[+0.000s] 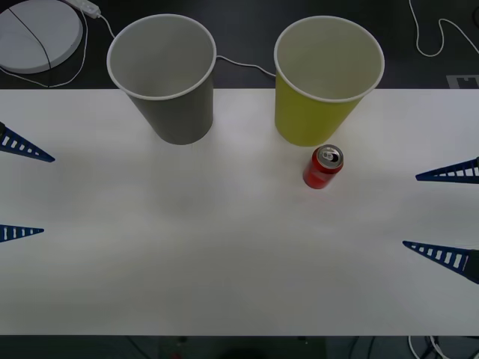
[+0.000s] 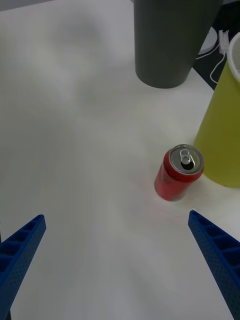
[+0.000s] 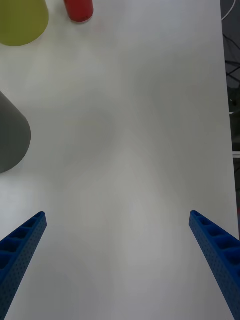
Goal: Put the can into the green bin and the plastic bottle into the gray bin
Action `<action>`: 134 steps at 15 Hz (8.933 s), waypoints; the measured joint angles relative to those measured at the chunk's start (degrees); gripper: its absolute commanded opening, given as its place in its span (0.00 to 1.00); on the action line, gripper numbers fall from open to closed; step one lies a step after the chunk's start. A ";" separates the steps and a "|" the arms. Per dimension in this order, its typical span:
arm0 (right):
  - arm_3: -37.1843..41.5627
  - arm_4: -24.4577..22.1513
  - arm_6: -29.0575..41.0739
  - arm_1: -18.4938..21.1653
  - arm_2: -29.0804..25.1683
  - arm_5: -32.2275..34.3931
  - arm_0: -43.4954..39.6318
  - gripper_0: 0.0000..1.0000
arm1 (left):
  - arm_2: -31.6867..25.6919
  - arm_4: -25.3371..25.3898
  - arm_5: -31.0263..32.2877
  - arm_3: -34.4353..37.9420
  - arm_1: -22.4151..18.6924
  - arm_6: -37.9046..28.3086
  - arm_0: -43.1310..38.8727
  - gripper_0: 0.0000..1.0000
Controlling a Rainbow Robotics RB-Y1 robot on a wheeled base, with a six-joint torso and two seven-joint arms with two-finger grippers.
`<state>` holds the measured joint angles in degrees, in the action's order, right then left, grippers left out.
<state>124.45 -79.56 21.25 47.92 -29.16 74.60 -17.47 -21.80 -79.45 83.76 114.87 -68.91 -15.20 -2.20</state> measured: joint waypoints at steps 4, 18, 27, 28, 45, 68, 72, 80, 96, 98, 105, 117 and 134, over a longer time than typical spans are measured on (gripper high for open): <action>-3.27 0.26 -1.88 -0.12 2.05 -1.88 0.27 1.00 | 0.00 0.00 0.00 0.00 0.00 0.00 0.00 1.00; -13.04 6.94 -8.81 2.06 11.49 -17.34 -1.72 1.00 | 0.00 0.00 0.00 0.00 0.00 0.00 0.00 1.00; -7.50 18.02 -10.99 13.39 29.35 -48.59 -8.43 1.00 | 0.00 0.00 0.00 0.00 0.00 0.00 0.00 1.00; -7.00 19.09 -11.16 14.14 31.39 -51.49 -8.45 1.00 | 0.00 0.00 0.00 0.00 0.00 0.00 0.00 1.00; -6.48 15.60 -1.79 19.56 74.46 -97.86 14.59 1.00 | 0.00 0.00 0.00 0.00 0.00 0.00 0.00 1.00; -38.02 -11.67 35.99 4.50 103.22 -120.65 40.86 1.00 | 0.00 0.00 0.00 0.00 0.00 0.00 0.00 1.00; -41.02 -11.66 36.05 2.39 103.18 -121.24 42.40 1.00 | 0.00 0.00 0.00 0.00 0.00 0.00 0.00 1.00; -45.94 -10.99 35.91 -1.29 102.39 -122.15 44.57 1.00 | 0.00 0.00 0.00 0.00 0.00 0.00 0.00 1.00; -49.61 -10.97 34.99 -3.98 101.58 -122.15 46.75 0.00 | 0.00 0.00 0.00 0.00 0.00 0.00 0.00 1.00; -49.65 -11.03 34.93 -3.98 101.58 -122.15 46.77 0.00 | 0.00 0.00 0.00 0.00 0.00 0.00 0.00 1.00; -46.48 -10.95 35.04 -1.08 101.52 -120.70 46.40 0.00 | 0.00 0.00 0.00 0.00 0.00 0.00 0.00 1.00; -16.23 -17.52 30.78 16.40 67.35 -76.43 25.95 0.00 | 0.00 0.00 0.00 0.00 0.00 0.00 0.00 1.00; 3.29 -20.91 57.02 19.69 14.44 -12.12 18.44 0.00 | 0.00 0.00 0.00 0.00 0.00 0.00 0.00 1.00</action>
<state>127.74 -100.47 78.27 67.62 -14.72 62.47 0.97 -21.80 -79.45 83.76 114.87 -68.91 -15.20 -2.20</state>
